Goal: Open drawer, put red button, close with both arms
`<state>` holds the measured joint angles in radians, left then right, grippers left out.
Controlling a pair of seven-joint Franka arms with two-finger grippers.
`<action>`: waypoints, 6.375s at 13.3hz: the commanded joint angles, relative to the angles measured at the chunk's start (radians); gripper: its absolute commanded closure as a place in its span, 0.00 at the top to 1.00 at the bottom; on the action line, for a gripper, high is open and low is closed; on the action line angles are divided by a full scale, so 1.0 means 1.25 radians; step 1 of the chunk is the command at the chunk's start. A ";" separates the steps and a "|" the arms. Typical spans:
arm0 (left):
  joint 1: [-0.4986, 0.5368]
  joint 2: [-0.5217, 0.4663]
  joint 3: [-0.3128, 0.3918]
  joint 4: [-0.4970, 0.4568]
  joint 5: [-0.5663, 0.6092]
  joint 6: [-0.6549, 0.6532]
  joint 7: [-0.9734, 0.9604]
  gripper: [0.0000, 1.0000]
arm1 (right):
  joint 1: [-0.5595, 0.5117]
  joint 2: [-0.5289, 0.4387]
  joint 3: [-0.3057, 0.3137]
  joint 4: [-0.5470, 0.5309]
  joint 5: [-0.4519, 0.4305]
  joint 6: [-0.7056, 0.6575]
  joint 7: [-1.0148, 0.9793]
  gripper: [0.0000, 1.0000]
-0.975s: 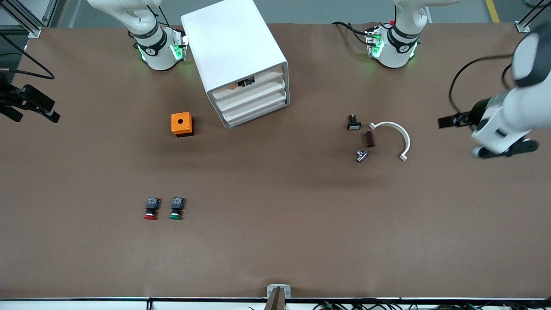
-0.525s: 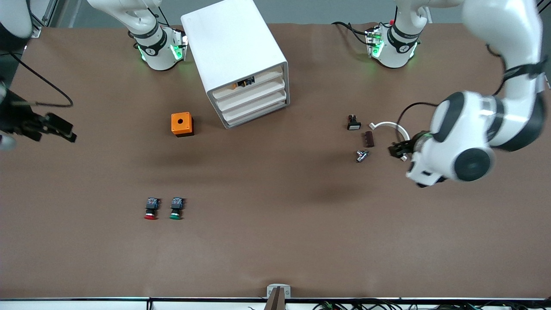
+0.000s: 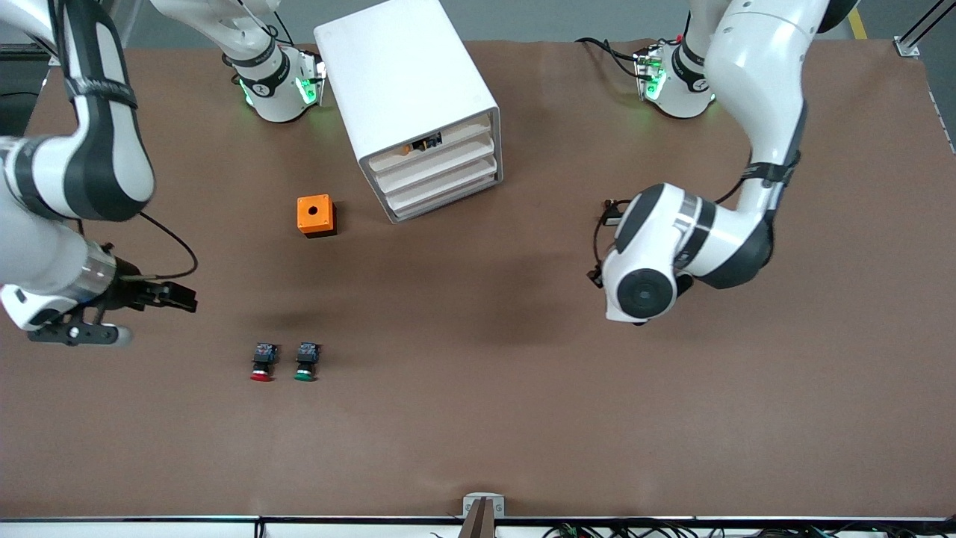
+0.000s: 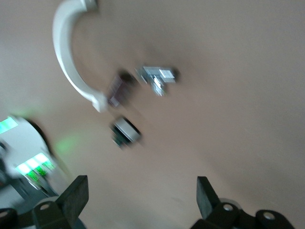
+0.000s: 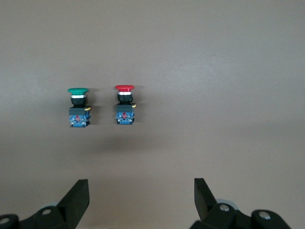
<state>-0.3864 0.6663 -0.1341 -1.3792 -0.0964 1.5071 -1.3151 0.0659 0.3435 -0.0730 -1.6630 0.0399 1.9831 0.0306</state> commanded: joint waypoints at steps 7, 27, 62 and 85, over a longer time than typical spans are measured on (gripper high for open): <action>-0.025 0.128 0.009 0.017 -0.534 0.074 -0.476 0.98 | -0.006 0.237 0.045 0.004 0.052 0.209 0.023 0.98; -0.179 0.182 0.003 0.016 -0.760 0.002 -0.781 0.55 | 0.005 0.276 0.077 0.129 0.042 0.069 0.078 0.01; -0.064 0.060 0.230 0.102 -0.354 0.035 -0.218 0.99 | 0.515 0.065 0.143 -0.010 0.108 0.114 1.428 0.02; -0.399 0.079 0.202 0.059 -0.244 0.305 0.257 1.00 | 0.010 -0.072 0.097 0.154 0.054 -0.275 0.374 1.00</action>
<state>-0.8287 0.7827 0.1094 -1.2841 -0.4166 1.8870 -0.9356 0.0923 0.2960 0.0615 -1.4665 0.1430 1.6626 0.5952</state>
